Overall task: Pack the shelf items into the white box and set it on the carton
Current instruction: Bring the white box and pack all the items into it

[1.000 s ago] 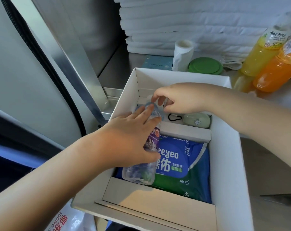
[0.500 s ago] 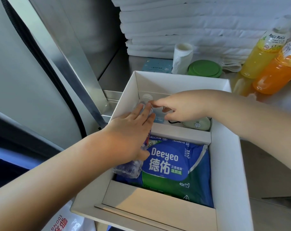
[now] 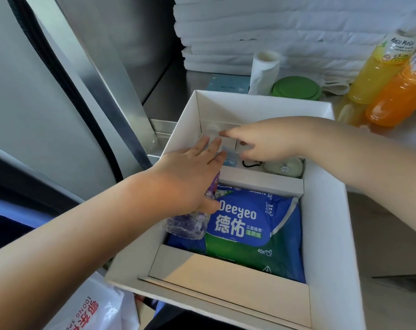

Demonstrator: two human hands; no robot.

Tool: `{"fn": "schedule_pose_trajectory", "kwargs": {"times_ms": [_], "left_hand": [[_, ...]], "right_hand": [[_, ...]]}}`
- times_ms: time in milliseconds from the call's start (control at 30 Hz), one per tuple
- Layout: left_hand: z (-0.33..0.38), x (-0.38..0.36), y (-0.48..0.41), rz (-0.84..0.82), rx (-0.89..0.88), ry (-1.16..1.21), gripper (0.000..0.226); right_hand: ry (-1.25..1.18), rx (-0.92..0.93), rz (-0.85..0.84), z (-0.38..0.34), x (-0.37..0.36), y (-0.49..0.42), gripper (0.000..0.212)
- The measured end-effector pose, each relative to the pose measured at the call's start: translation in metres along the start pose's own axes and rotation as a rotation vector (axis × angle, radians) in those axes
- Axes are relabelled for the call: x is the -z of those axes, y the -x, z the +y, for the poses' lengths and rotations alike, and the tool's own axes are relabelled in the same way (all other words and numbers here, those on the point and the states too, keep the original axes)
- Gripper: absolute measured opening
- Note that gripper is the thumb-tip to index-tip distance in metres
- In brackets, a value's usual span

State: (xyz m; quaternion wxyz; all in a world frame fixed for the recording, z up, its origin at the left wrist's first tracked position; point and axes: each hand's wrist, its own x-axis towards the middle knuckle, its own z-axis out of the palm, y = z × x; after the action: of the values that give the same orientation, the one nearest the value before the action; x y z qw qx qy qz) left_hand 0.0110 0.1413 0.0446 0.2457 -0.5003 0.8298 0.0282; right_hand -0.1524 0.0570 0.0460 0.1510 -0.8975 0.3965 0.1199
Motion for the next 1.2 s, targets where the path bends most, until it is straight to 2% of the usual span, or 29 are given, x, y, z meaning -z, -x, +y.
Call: {"fn": "schedule_pose_trajectory", "kwargs": {"times_ms": [167,333,433,700,833,967,1100,1200], "left_hand": [[-0.002,-0.003,0.0,0.036,-0.008,-0.01,0.096],[-0.001,-0.007,0.0,0.185,-0.001,0.041,0.085],[-0.003,-0.009,-0.001,0.255,-0.015,0.063,0.078],[-0.014,0.009,-0.015,0.428,-0.087,0.138,0.065],[-0.019,0.023,-0.022,0.584,-0.1,0.131,0.068],[-0.025,0.02,-0.03,0.595,-0.031,0.092,0.074],[-0.031,0.015,-0.038,0.547,-0.032,0.135,0.074],[-0.033,0.015,-0.04,0.544,-0.049,0.179,0.072]], "right_hand": [[0.022,-0.001,-0.008,-0.001,-0.001,-0.001,0.056],[0.075,-0.001,0.061,0.0,0.002,0.008,0.046],[0.066,0.028,0.186,0.005,0.009,0.021,0.046],[-0.022,0.016,0.661,0.036,0.025,0.049,0.025],[-0.02,-0.146,0.866,0.066,0.027,0.062,0.025],[0.036,-0.461,1.035,0.108,0.029,0.086,0.033],[0.142,-0.683,1.055,0.132,0.025,0.103,0.044],[0.107,-0.833,0.95,0.142,0.021,0.108,0.058]]}}
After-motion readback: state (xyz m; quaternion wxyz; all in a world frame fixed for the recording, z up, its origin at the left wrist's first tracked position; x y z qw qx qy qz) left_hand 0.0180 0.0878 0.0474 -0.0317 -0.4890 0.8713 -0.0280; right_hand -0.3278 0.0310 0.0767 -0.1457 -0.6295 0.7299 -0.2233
